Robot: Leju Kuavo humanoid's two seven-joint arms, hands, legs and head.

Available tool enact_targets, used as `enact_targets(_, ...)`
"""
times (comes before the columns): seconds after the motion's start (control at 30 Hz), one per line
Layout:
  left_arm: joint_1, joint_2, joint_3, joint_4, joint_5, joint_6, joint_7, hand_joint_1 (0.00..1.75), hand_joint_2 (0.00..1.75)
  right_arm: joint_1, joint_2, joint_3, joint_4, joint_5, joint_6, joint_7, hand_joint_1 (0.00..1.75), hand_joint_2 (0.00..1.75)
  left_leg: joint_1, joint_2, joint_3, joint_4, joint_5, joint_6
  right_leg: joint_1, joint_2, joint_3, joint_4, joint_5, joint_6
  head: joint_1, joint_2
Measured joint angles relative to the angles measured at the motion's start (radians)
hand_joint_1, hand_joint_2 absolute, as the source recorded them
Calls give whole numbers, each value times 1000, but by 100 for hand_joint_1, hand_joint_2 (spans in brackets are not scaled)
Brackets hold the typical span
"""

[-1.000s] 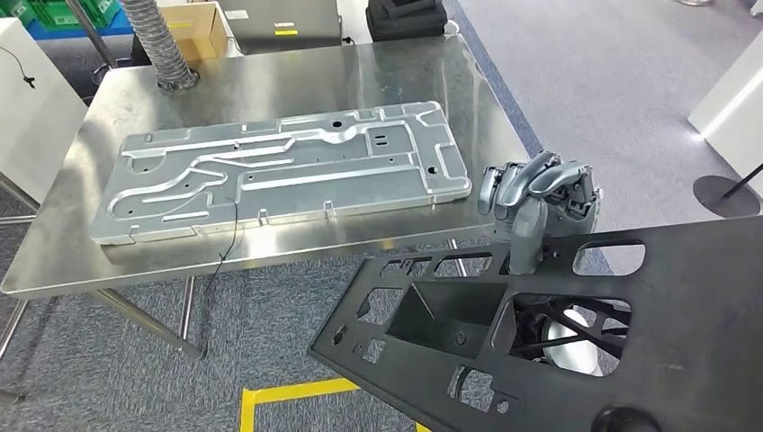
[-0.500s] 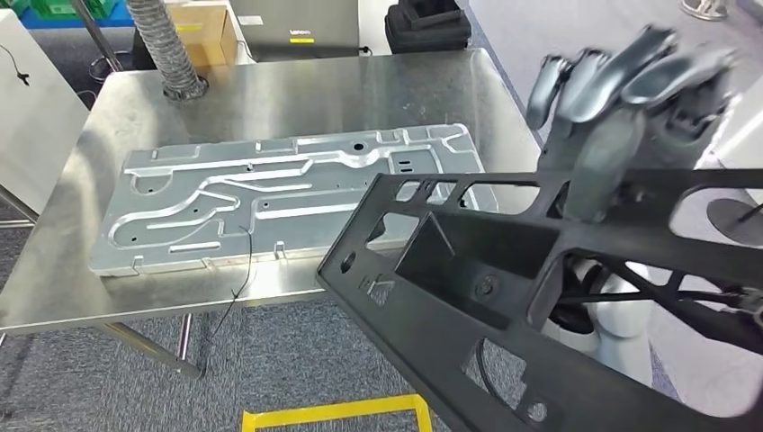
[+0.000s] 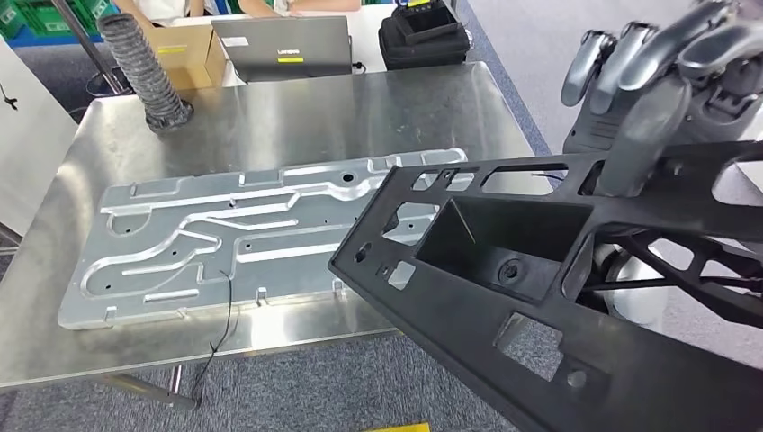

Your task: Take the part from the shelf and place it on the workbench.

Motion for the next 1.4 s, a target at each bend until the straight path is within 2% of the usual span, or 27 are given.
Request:
enact_targets(0.07, 2, 0, 1, 1, -2, -1, -1, 0, 175, 0, -4, -8, 24, 0, -12, 0, 175, 175, 1, 4, 18, -125, 115, 2, -1, 0, 23, 2, -23, 9, 0, 0)
enact_targets(0.1, 3, 0, 2, 1, -3, -2, -1, 0, 175, 0, -6, -14, 40, -1, -20, 1, 175, 175, 0, 6, 22, -169, 161, 8, 0, 1, 26, 4, -32, 15, 0, 0)
enact_targets(0.13, 3, 0, 3, 2, -4, -4, -2, 0, 175, 0, -11, -22, 58, -2, -27, 3, 175, 175, -2, 6, 22, -191, 186, 15, 1, 2, 26, 5, -39, 22, 0, 0)
enact_targets(0.17, 2, 1, 4, 2, -6, -5, -4, 0, 175, -1, -17, -33, 78, -3, -33, 5, 175, 175, -4, 5, 18, -198, 191, 23, 1, 2, 25, 4, -43, 29, 0, 0)
enact_targets(0.23, 1, 1, 6, 2, -10, -8, -7, 0, 175, -6, -30, -60, 116, 14, -43, 8, 175, 175, -4, 3, 22, -202, 192, 37, -2, 0, 24, 7, -56, 43, 0, 0)
enact_targets(0.3, 1, 2, 7, 2, -14, -11, -10, 0, 175, -18, -41, -93, 167, 88, -80, 14, 175, 175, -2, 3, 32, -208, 187, 49, -5, -3, -5, 70, -89, 52, 0, 0)
enact_targets(0.37, -2, 4, 8, 2, -19, -14, -12, 0, 175, -33, -48, -119, 232, 207, -134, 38, 175, 175, -3, 2, 39, -209, 179, 56, -6, -4, -87, 206, -136, 57, 0, 0)
enact_targets(0.4, -3, 4, 9, 2, -22, -15, -13, 0, 175, -40, -50, -127, 267, 262, -154, 53, 175, 175, -4, 2, 42, -209, 175, 58, -6, -4, -130, 266, -148, 58, 0, 0)
enact_targets(0.43, -4, 4, 11, 2, -24, -16, -14, 0, 175, -48, -53, -132, 303, 307, -168, 69, 175, 175, -5, 1, 47, -209, 171, 58, -6, -4, -159, 296, -140, 58, 0, 0)
enact_targets(0.47, -5, 5, 12, 2, -25, -17, -15, 0, 175, -58, -55, -134, 340, 346, -175, 84, 175, 175, -5, 0, 53, -209, 166, 58, -6, -4, -168, 284, -111, 57, 0, 0)
enact_targets(0.5, -5, 5, 14, 2, -26, -17, -16, 0, 175, -73, -58, -135, 377, 383, -180, 100, 175, 175, -6, 0, 61, -209, 161, 57, -5, -5, -157, 234, -66, 54, 0, 0)
enact_targets(0.57, -6, 5, 20, 2, -27, -20, -18, 0, 175, -119, -64, -132, 461, 462, -181, 140, 175, 175, -9, -2, 73, -207, 152, 52, -2, -5, -113, 97, 22, 44, 0, 0)
enact_targets(0.6, -7, 5, 22, 2, -28, -22, -20, 0, 175, -145, -66, -129, 505, 497, -180, 159, 175, 175, -10, -2, 73, -206, 149, 48, 1, -5, -97, 49, 44, 38, 0, 0)
enact_targets(0.67, -8, 6, 26, 2, -29, -27, -25, 0, 175, -191, -69, -118, 585, 561, -177, 189, 175, 175, -11, -3, 70, -206, 149, 40, 8, -4, -89, 18, 49, 31, 0, 0)
enact_targets(0.77, -8, 8, 31, 2, -33, -32, -33, 0, 175, -268, -72, -82, 709, 677, -174, 233, 175, 175, -12, -1, 64, -188, 132, 24, -1, -5, -81, 7, 51, 19, 0, 0)
enact_targets(0.8, -8, 9, 32, 2, -35, -33, -36, 0, 175, -297, -72, -66, 752, 719, -173, 247, 175, 175, -11, 0, 49, -152, 111, 19, -5, -6, -77, 3, 52, 14, 0, 0)
enact_targets(0.87, -8, 10, 33, 2, -40, -34, -40, 0, 175, -355, -71, -29, 836, 807, -169, 275, 175, 175, -7, 2, -11, -26, 52, 10, -5, -8, -73, 2, 50, 8, 0, 0)
enact_targets(0.9, -8, 11, 34, 2, -43, -35, -41, 0, 175, -380, -69, -6, 879, 851, -167, 289, 175, 175, -5, 2, -43, 37, 32, 7, -4, -9, -71, 3, 48, 7, 0, 0)
enact_targets(0.93, -8, 11, 36, 2, -47, -35, -42, 0, 175, -402, -65, 18, 920, 893, -167, 302, 175, 175, -3, 2, -64, 74, 27, 4, -4, -9, -70, 3, 47, 6, 0, 0)
enact_targets(0.97, -8, 11, 37, 2, -49, -36, -42, 0, 175, -422, -59, 43, 963, 935, -168, 315, 175, 175, -2, 2, -66, 71, 44, 3, -5, -9, -68, 4, 45, 7, 0, 0)
enact_targets(1.0, -8, 11, 39, 2, -53, -36, -42, 0, 175, -442, -50, 66, 1004, 973, -171, 326, 175, 175, 0, 3, -49, 27, 76, 2, -5, -8, -66, 6, 43, 8, 0, 0)
enact_targets(1.07, -9, 11, 42, 2, -61, -36, -43, 0, 175, -483, -27, 111, 1085, 1047, -180, 345, 175, 175, 0, 4, 16, -113, 143, 6, -4, -6, -64, 11, 36, 15, 0, 0)
enact_targets(1.1, -10, 11, 44, 2, -64, -36, -44, 0, 175, -502, -14, 131, 1123, 1081, -186, 353, 175, 175, -1, 4, 41, -164, 160, 9, -2, -5, -64, 14, 33, 19, 0, 0)
enact_targets(1.13, -11, 11, 46, 2, -68, -36, -47, 0, 175, -519, 0, 153, 1162, 1114, -191, 361, 175, 175, -3, 4, 54, -193, 164, 14, -1, -5, -64, 15, 32, 24, 0, 0)
enact_targets(1.27, -12, 9, 50, 2, -75, -29, -66, 0, 175, -559, 70, 238, 1309, 1232, -197, 382, 175, 175, -1, 3, 63, -212, 164, 35, 0, -6, -68, 26, 18, 42, 0, 0)
enact_targets(1.33, -14, 8, 52, 2, -77, -24, -77, 0, 175, -569, 110, 270, 1369, 1266, -197, 386, 175, 175, 2, 4, 68, -219, 167, 44, -1, -7, -106, 110, -31, 47, 0, 0)
enact_targets(1.4, -16, 8, 56, 2, -78, -21, -87, 0, 175, -572, 150, 298, 1422, 1289, -193, 388, 175, 175, 1, 5, 69, -220, 166, 48, -1, -7, -173, 248, -86, 51, 0, 0)
